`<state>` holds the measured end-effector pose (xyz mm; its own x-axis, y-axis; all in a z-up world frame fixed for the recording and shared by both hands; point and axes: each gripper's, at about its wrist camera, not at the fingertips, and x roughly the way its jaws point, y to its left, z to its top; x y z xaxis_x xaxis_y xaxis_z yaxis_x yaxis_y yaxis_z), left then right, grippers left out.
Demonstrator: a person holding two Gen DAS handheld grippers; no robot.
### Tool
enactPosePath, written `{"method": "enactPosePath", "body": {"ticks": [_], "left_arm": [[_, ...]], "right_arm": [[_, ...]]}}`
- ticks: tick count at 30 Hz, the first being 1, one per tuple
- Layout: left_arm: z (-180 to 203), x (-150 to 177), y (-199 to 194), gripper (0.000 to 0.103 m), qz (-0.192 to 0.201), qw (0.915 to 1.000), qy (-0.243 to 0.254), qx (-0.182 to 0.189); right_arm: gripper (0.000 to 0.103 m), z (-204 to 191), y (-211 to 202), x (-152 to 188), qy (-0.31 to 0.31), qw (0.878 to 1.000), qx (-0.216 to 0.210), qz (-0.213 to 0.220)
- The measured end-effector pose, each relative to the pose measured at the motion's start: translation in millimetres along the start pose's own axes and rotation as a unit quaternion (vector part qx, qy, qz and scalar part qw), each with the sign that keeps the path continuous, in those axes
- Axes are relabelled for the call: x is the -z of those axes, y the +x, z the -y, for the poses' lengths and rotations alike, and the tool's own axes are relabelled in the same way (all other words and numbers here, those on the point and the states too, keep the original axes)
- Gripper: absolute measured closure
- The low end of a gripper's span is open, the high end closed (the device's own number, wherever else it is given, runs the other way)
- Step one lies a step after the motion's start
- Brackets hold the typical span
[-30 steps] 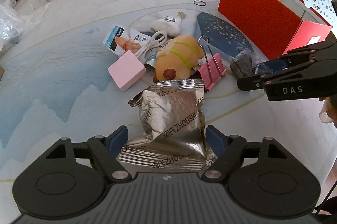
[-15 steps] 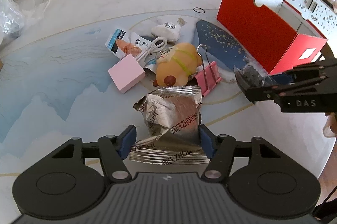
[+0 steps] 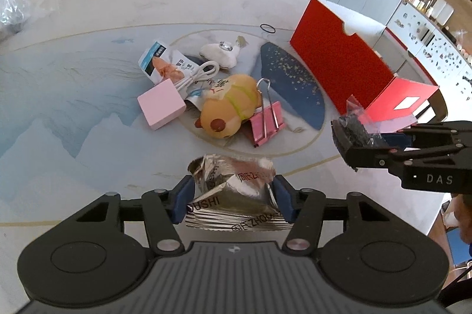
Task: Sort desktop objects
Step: 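Lift and carry the foil bag and black snack bag over the red box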
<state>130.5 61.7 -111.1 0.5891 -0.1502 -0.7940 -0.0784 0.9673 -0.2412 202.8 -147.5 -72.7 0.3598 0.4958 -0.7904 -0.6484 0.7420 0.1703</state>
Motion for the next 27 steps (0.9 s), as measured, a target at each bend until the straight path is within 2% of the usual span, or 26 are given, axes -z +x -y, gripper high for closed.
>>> {"method": "enactPosePath", "body": {"ticks": [6,8,9,10,12,15,18,20,21,22,23,25,27], "left_arm": [[5.9,-1.2,-1.3,0.05,-0.002,1.0,-0.002,0.003],[7.9,-2.1,-4.4,0.054,0.0,0.9999,-0.006,0.011],[8.6,-3.0,-6.1,0.057,0.003,0.9999,-0.006,0.013],[10.2,-3.8,-8.2,0.065,0.006,0.9999,-0.004,0.015],[14.0,-5.6,-10.7,0.07,0.009,0.9998,0.0,0.018],[19.3,-5.7,-4.6,0.07,-0.006,0.9998,0.015,0.015],[15.4,-3.3,1.6,0.069,-0.027,0.9994,-0.008,0.022],[14.4,-1.6,3.5,0.059,-0.032,0.9993,-0.01,0.016],[14.4,-1.3,4.4,0.046,-0.034,0.9993,-0.009,0.013],[14.7,-1.1,4.3,0.041,-0.034,0.9993,-0.009,0.015],[15.3,-1.3,4.4,0.04,-0.033,0.9992,-0.007,0.018],[19.9,-2.0,7.8,0.031,-0.041,0.999,0.002,0.017],[24.6,-3.0,14.7,0.03,-0.05,0.9986,0.009,0.012]], "right_arm": [[0.07,1.9,-10.6,1.2,0.003,1.0,0.001,0.001],[0.07,3.4,-13.6,1.4,0.007,1.0,-0.001,0.003],[0.07,4.0,-15.1,1.4,0.009,1.0,-0.001,0.004],[0.07,4.8,-16.9,1.2,0.01,1.0,-0.002,0.006],[0.07,6.6,-20.7,1.1,0.011,1.0,-0.003,0.01],[0.07,8.9,-21.7,1.6,0.012,1.0,-0.002,0.01],[0.07,11.9,-21.5,3.3,0.018,1.0,-0.002,0.008],[0.07,13.2,-21.5,4.6,0.02,1.0,-0.003,0.007],[0.07,13.5,-21.4,5.1,0.021,1.0,-0.004,0.007],[0.07,13.8,-21.0,5.7,0.022,1.0,-0.004,0.005],[0.07,14.5,-20.7,6.5,0.023,1.0,-0.004,0.005],[0.07,15.6,-20.7,7.8,0.026,1.0,-0.005,0.004],[0.07,16.6,-20.5,8.4,0.029,1.0,-0.006,0.004]]}}
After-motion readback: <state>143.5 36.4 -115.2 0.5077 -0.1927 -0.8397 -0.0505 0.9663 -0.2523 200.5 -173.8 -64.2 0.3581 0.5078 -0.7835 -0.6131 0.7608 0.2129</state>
